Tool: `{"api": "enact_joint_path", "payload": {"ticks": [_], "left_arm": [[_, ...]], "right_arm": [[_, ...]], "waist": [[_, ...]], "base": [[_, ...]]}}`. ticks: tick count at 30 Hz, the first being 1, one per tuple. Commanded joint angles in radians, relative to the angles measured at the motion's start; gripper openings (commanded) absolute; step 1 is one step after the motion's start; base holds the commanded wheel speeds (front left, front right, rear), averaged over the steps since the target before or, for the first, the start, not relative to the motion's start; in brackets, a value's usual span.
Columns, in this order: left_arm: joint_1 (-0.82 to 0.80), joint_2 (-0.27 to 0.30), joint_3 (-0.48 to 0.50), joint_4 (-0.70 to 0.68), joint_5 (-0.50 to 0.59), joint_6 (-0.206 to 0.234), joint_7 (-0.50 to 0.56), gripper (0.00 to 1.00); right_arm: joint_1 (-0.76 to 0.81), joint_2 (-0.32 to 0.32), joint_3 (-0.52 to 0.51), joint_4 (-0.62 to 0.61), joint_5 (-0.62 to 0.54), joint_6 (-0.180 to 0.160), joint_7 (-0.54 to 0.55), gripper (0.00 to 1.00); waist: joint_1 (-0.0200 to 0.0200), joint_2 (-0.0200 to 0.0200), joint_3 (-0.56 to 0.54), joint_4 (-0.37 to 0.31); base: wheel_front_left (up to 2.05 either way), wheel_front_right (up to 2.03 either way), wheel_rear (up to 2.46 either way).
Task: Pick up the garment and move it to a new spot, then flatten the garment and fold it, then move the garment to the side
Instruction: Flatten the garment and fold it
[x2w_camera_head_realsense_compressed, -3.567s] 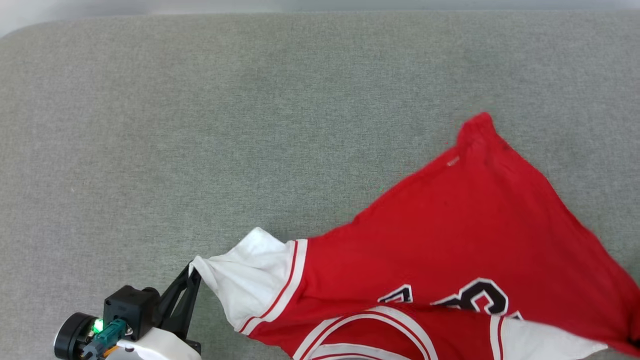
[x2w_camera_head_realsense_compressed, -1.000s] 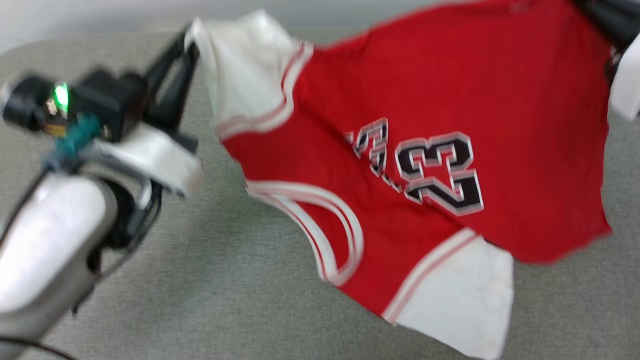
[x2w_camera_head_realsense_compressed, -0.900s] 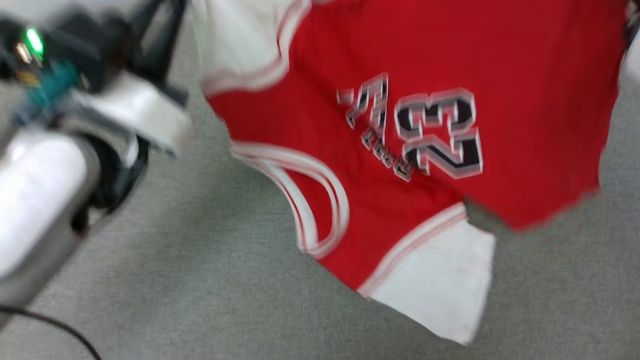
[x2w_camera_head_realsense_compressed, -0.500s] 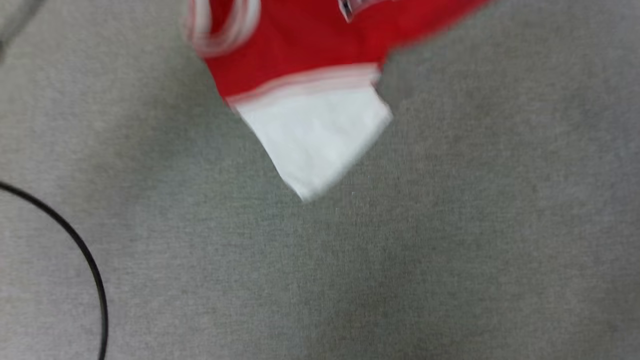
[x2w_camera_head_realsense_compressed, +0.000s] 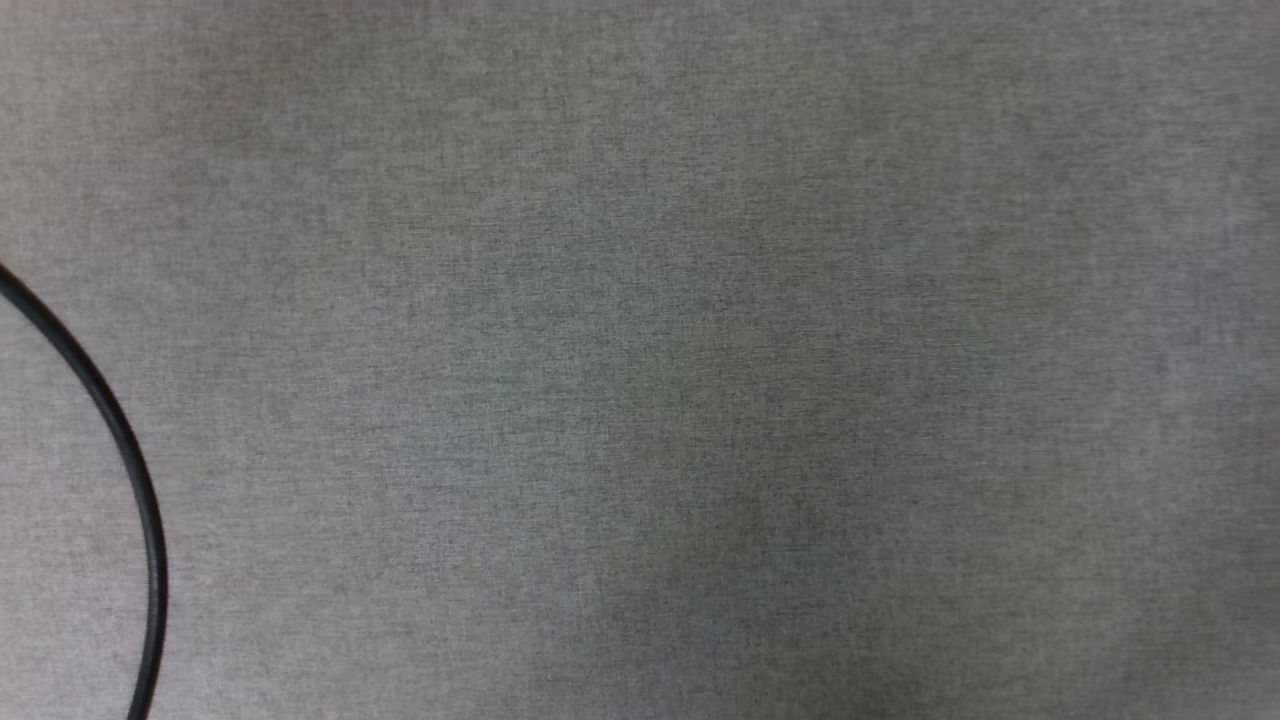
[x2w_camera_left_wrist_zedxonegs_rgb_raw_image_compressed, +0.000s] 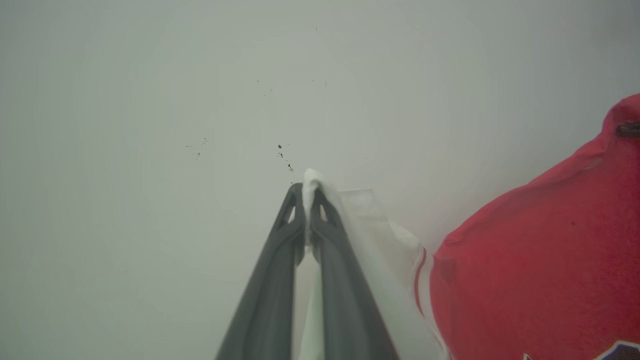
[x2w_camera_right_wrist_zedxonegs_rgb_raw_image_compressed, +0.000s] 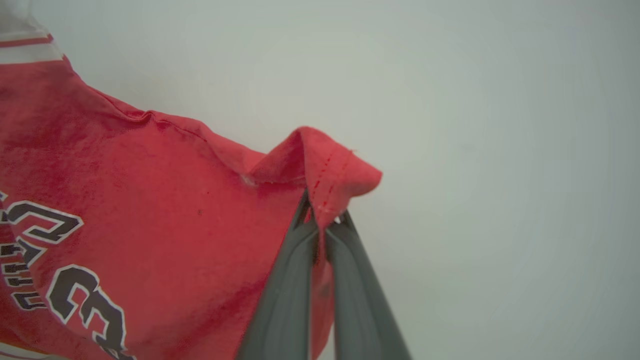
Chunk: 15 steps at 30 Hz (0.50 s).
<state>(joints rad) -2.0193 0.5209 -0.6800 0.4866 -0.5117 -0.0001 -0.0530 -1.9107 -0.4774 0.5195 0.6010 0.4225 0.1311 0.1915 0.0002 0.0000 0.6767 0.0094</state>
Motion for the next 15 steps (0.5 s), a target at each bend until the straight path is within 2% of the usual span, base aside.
{"api": "enact_joint_path", "payload": {"ticks": [1, 9, 15], "left_arm": [[-0.016, -0.008, -0.002, 0.026, 0.001, -0.007, -0.017, 0.00], [0.082, -0.024, -0.033, 0.152, -0.022, -0.050, -0.078, 0.00], [0.260, -0.017, -0.082, 0.200, -0.029, -0.067, -0.135, 0.00]], "right_arm": [[-0.012, 0.009, 0.014, 0.019, -0.001, -0.001, -0.009, 0.00], [0.091, 0.014, 0.112, 0.107, 0.042, -0.001, -0.063, 0.00], [0.256, 0.023, 0.188, 0.134, 0.118, -0.001, -0.129, 0.00]], "waist": [[-0.0002, 0.0000, 0.009, 0.006], [-0.0002, 0.0000, 0.008, 0.010], [-0.0002, 0.0000, -0.024, 0.007]], "base": [[0.00, 0.00, 0.00], [0.00, 0.00, 0.00], [0.00, 0.00, 0.00]]}}
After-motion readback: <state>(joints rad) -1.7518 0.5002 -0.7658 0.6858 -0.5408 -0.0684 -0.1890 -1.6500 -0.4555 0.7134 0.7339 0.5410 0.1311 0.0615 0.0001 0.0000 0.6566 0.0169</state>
